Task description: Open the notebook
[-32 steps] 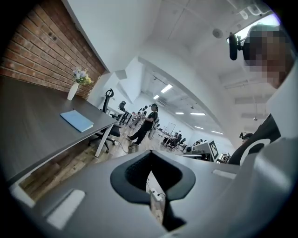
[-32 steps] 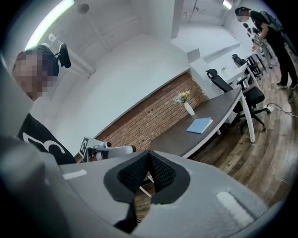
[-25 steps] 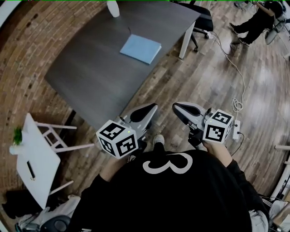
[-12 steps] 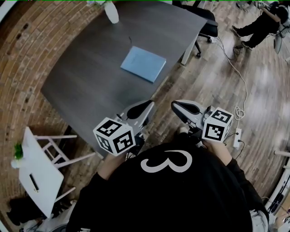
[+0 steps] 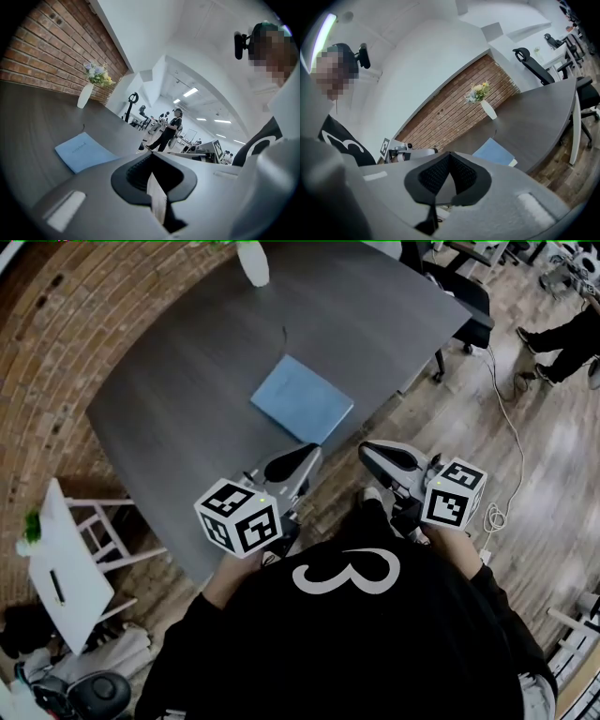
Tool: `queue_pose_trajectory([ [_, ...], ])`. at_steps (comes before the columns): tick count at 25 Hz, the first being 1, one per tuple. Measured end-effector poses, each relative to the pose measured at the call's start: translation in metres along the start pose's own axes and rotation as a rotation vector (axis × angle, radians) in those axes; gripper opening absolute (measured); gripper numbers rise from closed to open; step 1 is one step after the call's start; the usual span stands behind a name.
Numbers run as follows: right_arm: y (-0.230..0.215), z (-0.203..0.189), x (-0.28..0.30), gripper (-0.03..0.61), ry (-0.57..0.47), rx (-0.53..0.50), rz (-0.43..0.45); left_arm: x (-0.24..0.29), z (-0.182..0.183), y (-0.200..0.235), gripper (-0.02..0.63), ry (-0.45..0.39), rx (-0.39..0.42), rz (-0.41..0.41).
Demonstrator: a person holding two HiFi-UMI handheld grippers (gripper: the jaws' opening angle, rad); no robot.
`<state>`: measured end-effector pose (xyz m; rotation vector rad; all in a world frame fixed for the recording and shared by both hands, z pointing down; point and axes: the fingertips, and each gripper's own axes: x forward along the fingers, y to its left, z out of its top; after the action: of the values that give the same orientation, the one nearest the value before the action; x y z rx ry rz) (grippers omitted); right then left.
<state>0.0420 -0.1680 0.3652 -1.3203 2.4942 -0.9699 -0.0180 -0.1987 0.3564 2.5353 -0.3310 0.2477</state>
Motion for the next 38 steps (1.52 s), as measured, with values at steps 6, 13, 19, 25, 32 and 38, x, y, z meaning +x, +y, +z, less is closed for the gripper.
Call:
queue_pose_trajectory([
  [6,-0.065,0.045,-0.001,0.0,0.061,0.008,0.06,0.06,0.023,0.021,0.017,-0.028,-0.043,0.084],
  [13,-0.117,0.072,-0.014,0.0,0.122,0.016,0.125,0.105,0.03,0.029,0.017,-0.035,-0.042,0.215],
  [19,-0.13,0.088,0.002,0.0,0.168,0.006,0.24,0.112,0.031,0.042,0.017,-0.058,-0.005,0.371],
  [25,-0.102,0.093,0.027,0.0,0.195,-0.018,0.305,0.075,0.023,0.053,0.023,-0.037,-0.015,0.487],
  [32,-0.115,0.058,-0.001,0.0,0.257,0.022,0.294,0.098,-0.018,0.061,0.165,0.07,0.076,0.595],
  [38,-0.127,0.045,-0.02,0.0,0.294,0.04,0.268,0.114,-0.064,0.086,0.276,0.224,0.111,0.714],
])
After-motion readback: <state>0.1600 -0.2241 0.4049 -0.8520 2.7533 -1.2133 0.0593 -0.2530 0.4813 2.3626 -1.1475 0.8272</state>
